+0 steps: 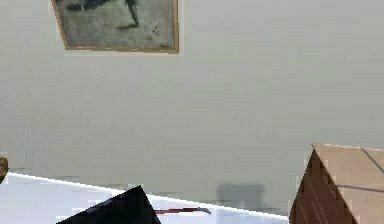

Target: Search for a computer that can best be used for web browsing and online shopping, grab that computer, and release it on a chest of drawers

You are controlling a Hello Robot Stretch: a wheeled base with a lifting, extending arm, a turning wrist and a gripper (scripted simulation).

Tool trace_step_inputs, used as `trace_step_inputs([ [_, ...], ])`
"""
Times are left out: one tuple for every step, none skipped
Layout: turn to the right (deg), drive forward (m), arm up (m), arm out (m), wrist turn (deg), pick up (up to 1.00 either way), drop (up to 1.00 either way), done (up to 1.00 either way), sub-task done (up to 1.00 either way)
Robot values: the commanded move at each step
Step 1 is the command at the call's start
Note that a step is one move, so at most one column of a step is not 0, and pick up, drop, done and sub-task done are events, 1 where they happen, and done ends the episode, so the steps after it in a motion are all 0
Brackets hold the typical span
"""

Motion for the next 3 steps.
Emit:
trace_step_inputs([
  [0.0,0.00,0.00,0.48,0.0,0.00,0.00,0.00,0.00],
  [0.0,0.00,0.00,0.00,45.0,0.00,0.00,0.00,0.00],
  [0.0,0.00,0.00,0.00,45.0,0.00,0.00,0.00,0.00],
])
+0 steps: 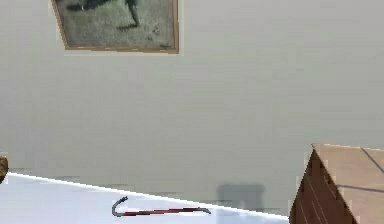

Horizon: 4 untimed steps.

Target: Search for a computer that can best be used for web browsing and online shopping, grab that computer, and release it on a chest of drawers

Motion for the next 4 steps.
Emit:
trace_step_inputs([
  [0.0,0.00,0.00,0.00,33.0,0.00,0.00,0.00,0.00],
  [0.0,0.00,-0.04,0.00,0.0,0.00,0.00,0.00,0.00],
  [0.0,0.00,-0.32,0.00,0.0,0.00,0.00,0.00,0.00],
  [0.0,0.00,0.00,0.00,0.0,0.00,1.00,0.00,0.00],
])
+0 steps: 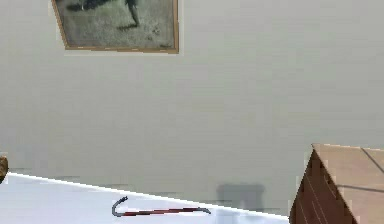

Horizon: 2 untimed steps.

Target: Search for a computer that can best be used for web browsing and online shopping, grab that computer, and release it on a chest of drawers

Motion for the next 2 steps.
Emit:
trace_step_inputs([
  [0.0,0.00,0.04,0.00,0.0,0.00,0.00,0.00,0.00],
  [0.0,0.00,0.00,-0.08,0.0,0.00,0.00,0.00,0.00],
])
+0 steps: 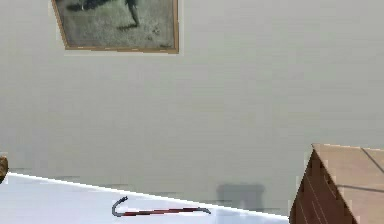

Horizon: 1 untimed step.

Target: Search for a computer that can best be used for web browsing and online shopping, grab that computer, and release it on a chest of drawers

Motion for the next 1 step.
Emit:
trace_step_inputs([
  [0.0,0.00,0.00,0.00,0.0,0.00,0.00,1.00,0.00],
])
